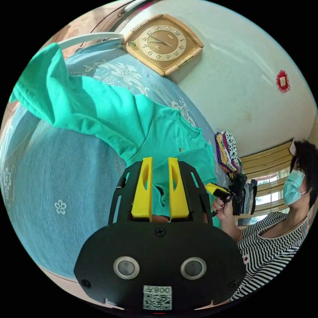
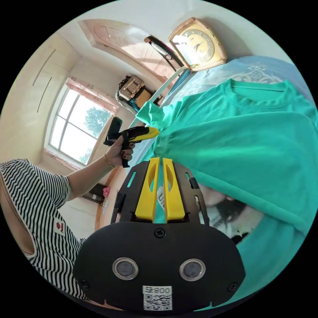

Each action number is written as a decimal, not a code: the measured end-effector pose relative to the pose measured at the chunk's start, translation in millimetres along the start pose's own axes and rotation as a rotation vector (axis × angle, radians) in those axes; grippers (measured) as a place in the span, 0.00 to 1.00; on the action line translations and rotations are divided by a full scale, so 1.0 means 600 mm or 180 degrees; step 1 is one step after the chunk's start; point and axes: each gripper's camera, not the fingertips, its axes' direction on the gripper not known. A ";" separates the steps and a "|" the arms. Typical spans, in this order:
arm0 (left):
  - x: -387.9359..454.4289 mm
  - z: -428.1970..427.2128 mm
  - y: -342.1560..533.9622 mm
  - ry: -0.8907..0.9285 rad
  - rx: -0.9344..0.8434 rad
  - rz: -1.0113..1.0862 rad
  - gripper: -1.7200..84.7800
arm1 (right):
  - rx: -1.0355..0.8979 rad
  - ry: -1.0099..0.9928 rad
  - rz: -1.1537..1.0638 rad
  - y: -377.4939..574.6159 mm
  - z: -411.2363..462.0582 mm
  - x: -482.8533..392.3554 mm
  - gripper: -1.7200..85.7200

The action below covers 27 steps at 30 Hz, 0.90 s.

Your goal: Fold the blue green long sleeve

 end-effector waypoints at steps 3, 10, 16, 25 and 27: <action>0.079 0.089 -0.036 0.0172 -0.0213 0.0642 0.12 | 0.0490 0.0805 0.0336 0.040 -0.145 0.046 0.08; 0.302 0.428 -0.124 0.0587 -0.0989 0.2094 0.13 | 0.0726 0.2351 0.0579 0.062 -0.272 0.085 0.09; 0.354 0.602 -0.184 0.0383 -0.1147 0.2367 0.14 | 0.0494 0.2566 0.0726 0.049 -0.268 0.110 0.09; 0.289 0.705 -0.163 0.0264 -0.1301 0.2301 0.06 | 0.0351 0.2200 0.0822 0.022 -0.303 0.119 0.08; 0.274 0.700 -0.160 0.0404 -0.1170 0.2308 0.05 | 0.0330 0.2129 0.0796 0.018 -0.313 0.115 0.07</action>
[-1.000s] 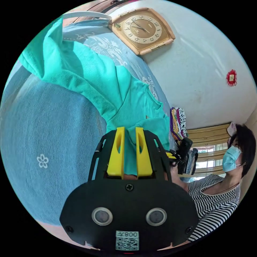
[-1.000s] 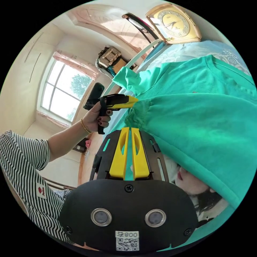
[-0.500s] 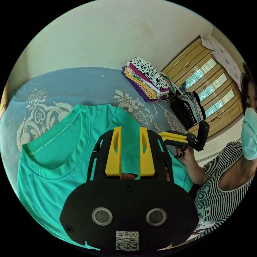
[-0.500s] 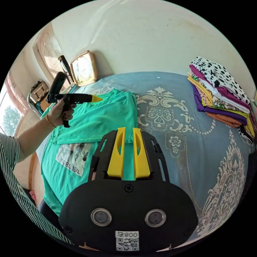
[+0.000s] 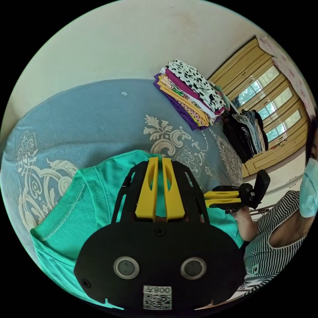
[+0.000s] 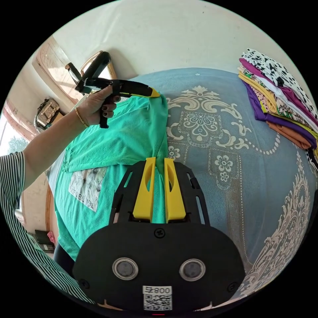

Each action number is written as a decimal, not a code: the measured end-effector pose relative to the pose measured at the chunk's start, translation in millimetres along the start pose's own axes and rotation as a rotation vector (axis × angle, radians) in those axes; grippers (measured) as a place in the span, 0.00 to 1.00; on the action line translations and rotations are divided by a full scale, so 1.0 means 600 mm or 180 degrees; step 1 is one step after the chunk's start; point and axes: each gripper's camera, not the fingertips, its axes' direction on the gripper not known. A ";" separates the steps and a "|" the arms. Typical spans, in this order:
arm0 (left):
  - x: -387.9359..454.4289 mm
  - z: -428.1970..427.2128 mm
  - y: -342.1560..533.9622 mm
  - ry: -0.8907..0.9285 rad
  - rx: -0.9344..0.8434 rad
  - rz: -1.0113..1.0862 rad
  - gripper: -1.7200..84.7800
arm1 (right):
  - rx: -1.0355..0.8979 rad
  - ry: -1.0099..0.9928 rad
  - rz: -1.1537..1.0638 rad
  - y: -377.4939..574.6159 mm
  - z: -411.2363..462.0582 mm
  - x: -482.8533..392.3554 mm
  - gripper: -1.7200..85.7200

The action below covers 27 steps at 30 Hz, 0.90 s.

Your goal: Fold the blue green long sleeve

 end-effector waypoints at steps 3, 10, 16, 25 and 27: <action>-0.013 0.001 0.012 0.0134 0.0220 0.0063 0.05 | 0.0056 -0.0034 0.0017 -0.003 -0.025 0.002 0.05; -0.080 0.072 0.006 0.0144 0.0298 0.0066 0.04 | 0.0276 0.0046 0.0146 -0.009 -0.094 0.010 0.03; -0.162 0.135 0.007 0.0356 0.0210 -0.0284 0.05 | 0.0102 -0.0127 0.0265 -0.024 -0.116 0.029 0.03; -0.209 0.142 0.060 0.0293 0.0006 -0.0082 0.09 | 0.0126 -0.0239 0.0320 -0.033 -0.176 0.034 0.03; -0.218 0.173 0.059 0.0317 -0.0189 -0.0088 0.09 | 0.0125 -0.0251 0.0326 -0.034 -0.186 0.033 0.03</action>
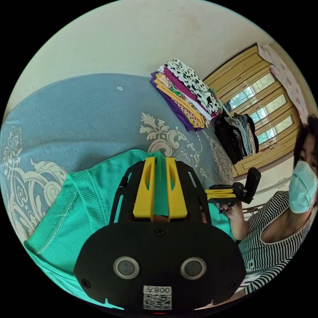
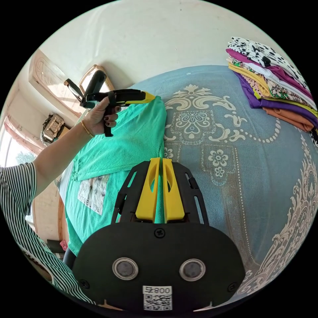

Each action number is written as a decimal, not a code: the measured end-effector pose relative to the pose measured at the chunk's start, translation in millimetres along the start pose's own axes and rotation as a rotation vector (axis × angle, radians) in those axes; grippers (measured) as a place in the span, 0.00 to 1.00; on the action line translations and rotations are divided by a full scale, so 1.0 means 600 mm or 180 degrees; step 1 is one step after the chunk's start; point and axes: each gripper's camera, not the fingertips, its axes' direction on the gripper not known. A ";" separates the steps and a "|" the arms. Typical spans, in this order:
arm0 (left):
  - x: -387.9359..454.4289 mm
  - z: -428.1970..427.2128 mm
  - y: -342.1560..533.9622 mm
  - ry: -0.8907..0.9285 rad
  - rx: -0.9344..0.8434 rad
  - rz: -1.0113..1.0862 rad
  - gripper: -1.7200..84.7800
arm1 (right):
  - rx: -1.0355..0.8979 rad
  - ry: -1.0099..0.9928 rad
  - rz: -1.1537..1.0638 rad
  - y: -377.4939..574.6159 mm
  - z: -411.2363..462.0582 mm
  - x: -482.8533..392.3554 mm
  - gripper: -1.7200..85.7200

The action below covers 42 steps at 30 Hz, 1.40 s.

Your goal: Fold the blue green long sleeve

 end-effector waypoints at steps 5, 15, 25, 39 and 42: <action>-0.048 0.042 -0.016 0.0377 0.0061 -0.0165 0.08 | 0.0006 -0.0064 0.0029 -0.003 -0.027 -0.001 0.03; -0.107 0.060 -0.002 0.0312 0.0363 -0.0536 0.03 | 0.0033 -0.0170 0.0094 -0.005 -0.076 -0.008 0.03; 0.006 0.040 0.042 -0.0147 0.0475 0.0194 0.02 | 0.0279 -0.0193 0.0127 0.001 -0.148 -0.024 0.02; 0.108 0.147 0.033 -0.0677 -0.0175 0.0411 0.02 | -0.0173 -0.0031 -0.0188 -0.028 -0.077 -0.097 0.02; 0.139 0.127 0.035 -0.0735 0.0004 0.0507 0.02 | -0.0140 -0.0049 -0.0140 -0.026 -0.076 -0.096 0.02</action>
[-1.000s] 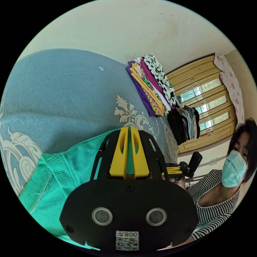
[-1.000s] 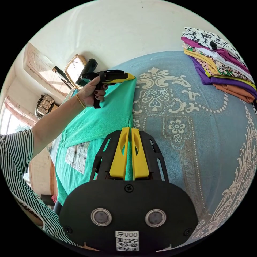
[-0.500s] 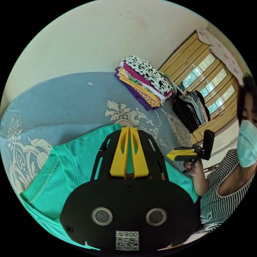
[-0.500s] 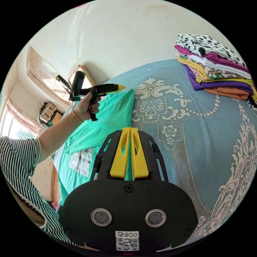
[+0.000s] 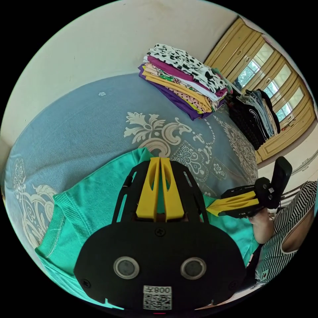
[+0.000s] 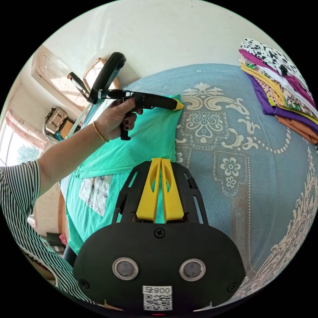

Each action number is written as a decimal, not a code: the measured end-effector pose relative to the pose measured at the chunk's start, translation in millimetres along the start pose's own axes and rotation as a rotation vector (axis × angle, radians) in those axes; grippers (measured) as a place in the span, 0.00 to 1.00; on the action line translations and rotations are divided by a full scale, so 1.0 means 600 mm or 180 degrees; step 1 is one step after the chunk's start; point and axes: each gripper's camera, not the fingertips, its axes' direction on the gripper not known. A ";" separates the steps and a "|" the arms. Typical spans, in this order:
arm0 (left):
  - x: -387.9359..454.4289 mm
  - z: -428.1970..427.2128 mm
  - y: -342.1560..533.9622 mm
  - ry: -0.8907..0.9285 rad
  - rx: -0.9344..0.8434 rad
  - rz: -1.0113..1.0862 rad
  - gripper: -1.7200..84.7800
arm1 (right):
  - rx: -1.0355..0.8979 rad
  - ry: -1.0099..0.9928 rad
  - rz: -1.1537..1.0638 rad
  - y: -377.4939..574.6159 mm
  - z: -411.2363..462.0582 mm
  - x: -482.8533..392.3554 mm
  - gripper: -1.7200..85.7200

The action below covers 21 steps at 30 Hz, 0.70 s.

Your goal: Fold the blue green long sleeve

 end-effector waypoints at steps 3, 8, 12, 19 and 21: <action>0.015 -0.032 -0.004 -0.0145 0.0093 -0.0043 0.02 | 0.0011 -0.0029 0.0017 0.001 0.004 -0.001 0.02; 0.023 -0.024 -0.029 -0.0164 -0.0123 -0.0186 0.02 | 0.0047 0.0016 0.0049 0.002 0.010 -0.002 0.02; 0.057 -0.067 -0.022 -0.0197 0.0062 -0.0176 0.02 | 0.0091 -0.0070 0.0124 0.005 0.016 0.007 0.02; 0.181 -0.144 0.024 -0.0162 -0.0173 0.0145 0.02 | 0.0168 0.0073 0.0223 0.010 0.025 0.010 0.02; 0.198 -0.137 0.020 -0.0237 -0.0246 0.0189 0.02 | 0.0155 0.0081 0.0221 0.010 0.033 0.009 0.02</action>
